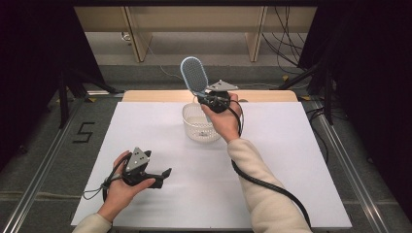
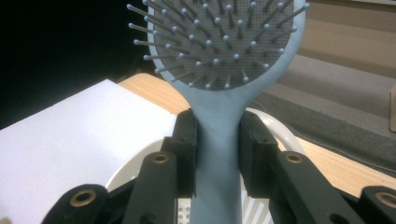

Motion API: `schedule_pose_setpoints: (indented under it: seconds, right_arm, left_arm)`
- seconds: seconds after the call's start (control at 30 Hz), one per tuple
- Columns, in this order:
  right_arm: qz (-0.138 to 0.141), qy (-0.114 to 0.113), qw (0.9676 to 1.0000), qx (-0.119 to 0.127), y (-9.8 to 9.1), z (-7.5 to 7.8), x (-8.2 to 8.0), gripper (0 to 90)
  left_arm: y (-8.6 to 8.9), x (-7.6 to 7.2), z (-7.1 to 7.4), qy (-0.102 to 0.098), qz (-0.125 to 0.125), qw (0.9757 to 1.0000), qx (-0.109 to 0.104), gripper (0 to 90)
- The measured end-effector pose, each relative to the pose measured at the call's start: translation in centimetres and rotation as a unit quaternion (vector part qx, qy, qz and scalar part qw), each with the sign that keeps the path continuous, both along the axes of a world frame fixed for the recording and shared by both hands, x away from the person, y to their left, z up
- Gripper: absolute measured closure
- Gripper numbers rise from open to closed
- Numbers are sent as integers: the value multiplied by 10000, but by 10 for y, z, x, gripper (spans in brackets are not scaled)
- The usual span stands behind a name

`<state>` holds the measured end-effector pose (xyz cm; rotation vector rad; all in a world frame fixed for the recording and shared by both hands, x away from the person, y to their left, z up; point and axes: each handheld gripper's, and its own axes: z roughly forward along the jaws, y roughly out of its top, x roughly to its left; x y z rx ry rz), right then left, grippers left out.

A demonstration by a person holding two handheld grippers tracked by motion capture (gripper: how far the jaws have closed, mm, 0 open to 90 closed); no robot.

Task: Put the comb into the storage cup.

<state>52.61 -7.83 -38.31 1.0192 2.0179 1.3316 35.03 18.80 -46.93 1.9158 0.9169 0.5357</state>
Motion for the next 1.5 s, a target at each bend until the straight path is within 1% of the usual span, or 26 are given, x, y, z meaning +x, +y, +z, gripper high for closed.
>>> schedule_pose_setpoints:
  seconds: [0.67,1.07,1.5]
  right_arm:
    - [17,79,9999,-66,0,-7,2,706]
    - [31,194,9997,-120,-2,-14,4,706]
    - [167,259,9992,-237,0,-20,5,705]
  left_arm:
    - [0,0,0,5,2,10000,-6,25]
    - [0,0,0,3,4,10000,0,25]
    - [0,0,0,1,1,10000,-2,25]
